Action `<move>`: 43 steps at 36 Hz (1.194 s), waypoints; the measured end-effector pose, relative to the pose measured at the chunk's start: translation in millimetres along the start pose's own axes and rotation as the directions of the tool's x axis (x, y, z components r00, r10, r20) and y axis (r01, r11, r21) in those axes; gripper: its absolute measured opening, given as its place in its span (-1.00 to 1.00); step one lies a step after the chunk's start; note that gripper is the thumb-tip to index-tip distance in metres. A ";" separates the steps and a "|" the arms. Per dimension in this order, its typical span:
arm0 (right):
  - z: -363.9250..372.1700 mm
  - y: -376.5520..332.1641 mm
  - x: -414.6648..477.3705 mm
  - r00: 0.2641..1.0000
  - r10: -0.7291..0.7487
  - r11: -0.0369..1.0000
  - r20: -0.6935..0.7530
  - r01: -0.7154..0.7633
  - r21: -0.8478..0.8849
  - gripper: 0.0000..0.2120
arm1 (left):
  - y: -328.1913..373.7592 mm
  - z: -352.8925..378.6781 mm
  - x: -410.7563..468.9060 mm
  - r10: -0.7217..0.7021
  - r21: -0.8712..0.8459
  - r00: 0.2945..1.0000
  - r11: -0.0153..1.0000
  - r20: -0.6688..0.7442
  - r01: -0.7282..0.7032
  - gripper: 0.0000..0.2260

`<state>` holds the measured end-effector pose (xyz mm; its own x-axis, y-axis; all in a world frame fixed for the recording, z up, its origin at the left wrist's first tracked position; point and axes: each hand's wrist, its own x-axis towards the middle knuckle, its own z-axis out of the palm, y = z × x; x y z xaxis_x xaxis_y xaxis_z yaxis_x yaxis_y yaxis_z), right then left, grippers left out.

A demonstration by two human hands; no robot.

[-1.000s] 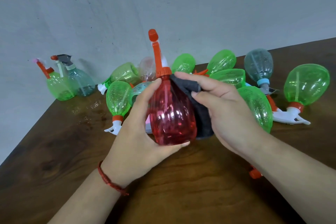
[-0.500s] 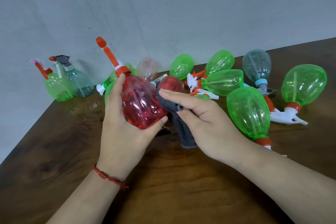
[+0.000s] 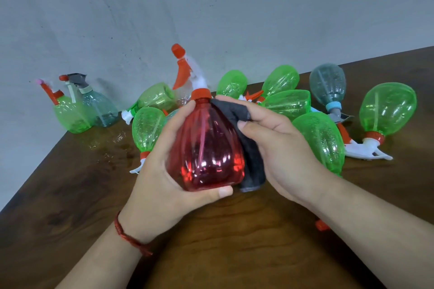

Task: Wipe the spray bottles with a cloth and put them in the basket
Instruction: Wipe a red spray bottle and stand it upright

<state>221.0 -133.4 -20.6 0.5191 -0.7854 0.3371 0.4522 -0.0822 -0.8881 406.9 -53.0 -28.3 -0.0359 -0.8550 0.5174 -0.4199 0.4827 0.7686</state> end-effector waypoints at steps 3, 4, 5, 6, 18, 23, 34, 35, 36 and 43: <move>-0.5 -0.7 0.0 1.000 0.012 0.997 0.000 -0.012 0.080 -0.56 | -2.9 -2.9 2.0 -0.006 -0.003 0.999 1.000 0.040 0.007 0.10; -1.1 -0.5 0.1 1.000 0.015 0.998 -0.010 -0.015 0.069 -0.56 | -4.2 -3.8 1.9 -0.007 0.042 0.999 0.999 0.050 0.005 0.11; -1.8 0.4 0.8 1.000 0.016 0.999 -0.026 -0.014 0.043 -0.56 | -4.6 -3.5 1.9 -0.006 0.089 0.999 0.996 0.054 0.001 0.11; -2.5 1.1 1.4 0.999 0.014 1.000 -0.043 -0.013 0.008 -0.55 | -5.5 -3.3 1.3 -0.001 0.130 0.999 0.992 0.049 -0.005 0.12; 3.3 12.0 -7.5 0.999 -0.003 0.912 -0.036 -0.012 -0.410 -0.44 | -14.6 -1.2 3.1 0.034 0.255 0.980 0.967 -0.197 0.018 0.07; 7.8 14.5 -10.3 0.997 -0.056 0.857 0.043 0.071 -0.511 -0.43 | -17.1 -9.0 5.4 -0.030 0.225 0.925 0.967 -0.378 0.123 0.05; 4.2 16.3 -8.4 0.994 -0.105 0.840 0.007 0.093 -0.534 -0.43 | -10.3 -4.4 6.8 -0.034 0.198 0.977 0.977 -0.212 0.078 0.04; 3.6 15.6 -7.6 0.994 -0.112 0.848 -0.010 0.090 -0.523 -0.44 | -9.8 -2.5 5.9 -0.030 0.188 0.986 0.980 -0.165 0.062 0.04; 2.8 14.6 -7.0 0.993 -0.118 0.858 -0.028 0.088 -0.506 -0.44 | -10.1 -1.0 4.7 -0.034 0.172 0.993 0.984 -0.116 0.053 0.05; 1.0 6.9 -5.2 0.990 -0.121 0.893 -0.077 0.074 -0.444 -0.47 | -13.5 5.0 -0.6 -0.069 0.066 0.996 0.996 0.060 0.065 0.06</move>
<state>222.1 -129.3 -28.1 0.4032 -0.8149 0.4165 0.1204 -0.4039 -0.9068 408.1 -60.0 -40.9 -0.0610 -0.8963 0.4393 -0.4801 0.4122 0.7743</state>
